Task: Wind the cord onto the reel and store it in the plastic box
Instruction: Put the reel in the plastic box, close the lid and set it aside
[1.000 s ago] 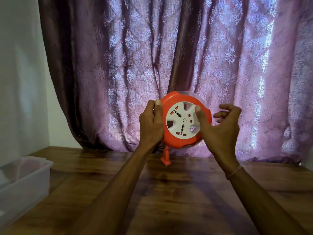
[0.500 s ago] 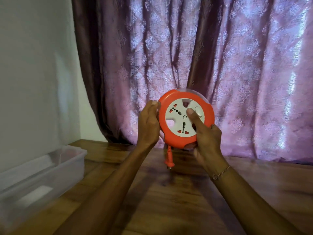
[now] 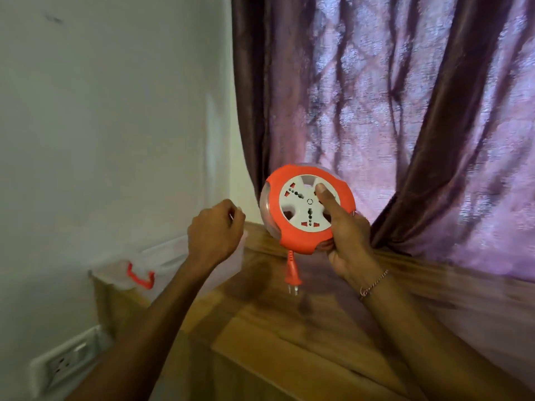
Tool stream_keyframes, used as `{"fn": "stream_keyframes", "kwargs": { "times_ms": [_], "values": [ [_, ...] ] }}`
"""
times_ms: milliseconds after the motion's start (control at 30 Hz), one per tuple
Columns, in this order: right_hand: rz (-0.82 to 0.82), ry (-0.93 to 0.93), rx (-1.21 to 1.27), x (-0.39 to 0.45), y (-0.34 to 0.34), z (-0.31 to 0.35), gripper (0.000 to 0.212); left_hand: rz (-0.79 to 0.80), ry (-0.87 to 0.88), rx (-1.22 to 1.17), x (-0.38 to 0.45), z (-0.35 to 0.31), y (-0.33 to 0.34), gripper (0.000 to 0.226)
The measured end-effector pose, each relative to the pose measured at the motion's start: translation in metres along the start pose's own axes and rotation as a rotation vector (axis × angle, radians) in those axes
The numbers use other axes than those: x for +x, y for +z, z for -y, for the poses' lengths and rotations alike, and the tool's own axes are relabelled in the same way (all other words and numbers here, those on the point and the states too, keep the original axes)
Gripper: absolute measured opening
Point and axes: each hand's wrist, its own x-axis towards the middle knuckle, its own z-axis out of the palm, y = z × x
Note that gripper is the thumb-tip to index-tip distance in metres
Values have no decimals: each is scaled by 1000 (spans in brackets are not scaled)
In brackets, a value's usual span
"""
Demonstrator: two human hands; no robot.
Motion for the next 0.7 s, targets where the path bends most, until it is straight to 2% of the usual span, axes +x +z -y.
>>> {"fn": "stream_keyframes", "kwargs": {
  "times_ms": [133,233,333,533,700],
  "values": [
    [-7,82,-28,2,19,-26,61,90,-11,369,-15,40,-18,27],
    [11,134,-38,3,30,-44,62,279,-35,528,-28,58,-22,43],
    [23,170,-52,0,43,-60,63,329,1,668,-41,70,-22,46],
    [49,203,-73,-9,58,-72,59,260,92,726,-46,71,-20,49],
    [58,197,-94,-8,50,-66,57,236,190,592,-45,71,-11,54]
  ]
}}
